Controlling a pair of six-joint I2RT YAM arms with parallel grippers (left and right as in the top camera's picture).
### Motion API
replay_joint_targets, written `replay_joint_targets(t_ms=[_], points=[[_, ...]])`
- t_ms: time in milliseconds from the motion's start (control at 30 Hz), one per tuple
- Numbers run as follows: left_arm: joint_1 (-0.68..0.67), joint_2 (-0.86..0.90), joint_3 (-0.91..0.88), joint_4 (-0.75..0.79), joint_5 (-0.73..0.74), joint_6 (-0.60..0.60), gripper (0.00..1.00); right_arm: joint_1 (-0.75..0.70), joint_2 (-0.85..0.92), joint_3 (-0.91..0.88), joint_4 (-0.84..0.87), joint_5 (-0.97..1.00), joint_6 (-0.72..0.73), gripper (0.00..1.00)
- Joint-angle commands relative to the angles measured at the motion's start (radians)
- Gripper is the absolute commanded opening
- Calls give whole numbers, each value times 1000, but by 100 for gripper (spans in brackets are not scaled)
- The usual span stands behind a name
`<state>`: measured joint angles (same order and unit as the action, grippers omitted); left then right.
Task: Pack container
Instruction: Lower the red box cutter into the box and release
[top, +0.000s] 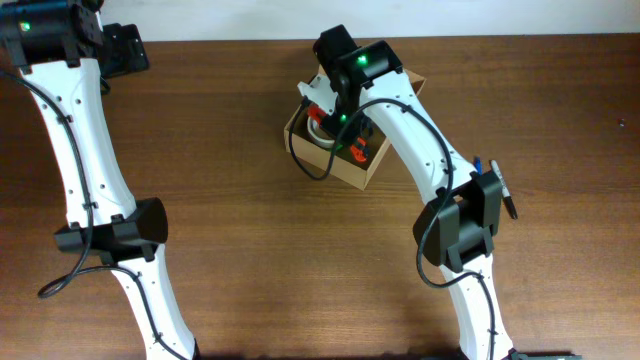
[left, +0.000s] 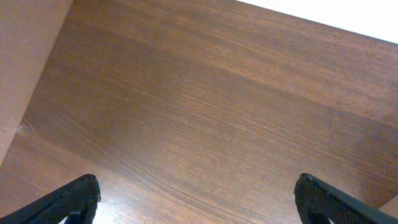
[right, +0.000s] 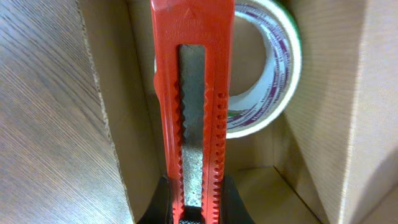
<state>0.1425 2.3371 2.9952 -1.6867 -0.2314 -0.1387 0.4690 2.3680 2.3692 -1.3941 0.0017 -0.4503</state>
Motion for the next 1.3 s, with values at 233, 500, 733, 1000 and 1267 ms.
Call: replay_joint_targets(t_ms=[233,500,733,1000,1267], points=[[5,-20,-5,0,7,9,100,2,48,-4,-12,-76,18,4],[5,-20,-5,0,7,9,100,3,59,-4,-17,-123,18,4],[5,-20,-5,0,7,9,100,11,72,-4,-24,-129,18,4],[5,-20,-5,0,7,9,100,11,76,-4,-14,-129,17,4],[5,-20,-5,0,7,9,100,11,79,-4,-9,-130,21,4]])
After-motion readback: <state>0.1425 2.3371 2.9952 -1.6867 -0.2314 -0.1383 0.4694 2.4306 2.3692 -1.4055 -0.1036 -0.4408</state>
